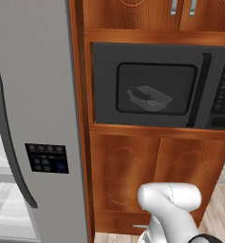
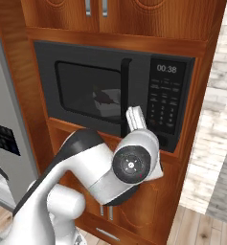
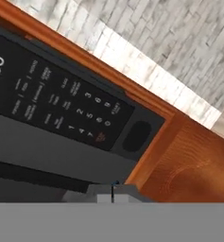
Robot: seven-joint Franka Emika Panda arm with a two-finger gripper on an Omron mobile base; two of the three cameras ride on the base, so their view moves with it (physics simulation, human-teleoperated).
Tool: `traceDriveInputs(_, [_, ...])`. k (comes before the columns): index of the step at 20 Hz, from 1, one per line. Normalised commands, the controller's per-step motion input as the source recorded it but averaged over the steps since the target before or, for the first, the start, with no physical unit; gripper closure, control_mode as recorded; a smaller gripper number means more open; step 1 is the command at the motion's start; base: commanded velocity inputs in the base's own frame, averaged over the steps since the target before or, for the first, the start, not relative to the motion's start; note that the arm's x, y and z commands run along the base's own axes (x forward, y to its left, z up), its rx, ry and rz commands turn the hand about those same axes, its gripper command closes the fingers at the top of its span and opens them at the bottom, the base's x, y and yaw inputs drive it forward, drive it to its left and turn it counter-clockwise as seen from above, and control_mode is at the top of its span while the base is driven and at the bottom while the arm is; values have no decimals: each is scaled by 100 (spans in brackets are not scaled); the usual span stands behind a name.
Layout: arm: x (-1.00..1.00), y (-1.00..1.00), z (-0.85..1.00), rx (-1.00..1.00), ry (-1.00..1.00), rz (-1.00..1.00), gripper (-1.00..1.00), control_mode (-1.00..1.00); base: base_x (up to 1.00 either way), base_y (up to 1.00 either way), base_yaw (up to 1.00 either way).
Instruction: Place the tupperware containing the fish and eggplant meal in the microwave. Close the microwave door and press the start button to reheat the meal.
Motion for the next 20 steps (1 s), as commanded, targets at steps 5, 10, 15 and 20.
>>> traceDriveInputs(5, [22, 0, -1, 30, -4, 0, 100, -100, 0, 0, 0])
traceDriveInputs(10, [29, 0, -1, 22, -4, 0, 100, -100, 0, 0, 0])
traceDriveInputs(15, [38, -5, -10, 16, -1, -2, 100, -100, 0, 0, 0])
traceDriveInputs(20, [25, -16, -27, 12, -8, -1, 100, -100, 0, 0, 0])
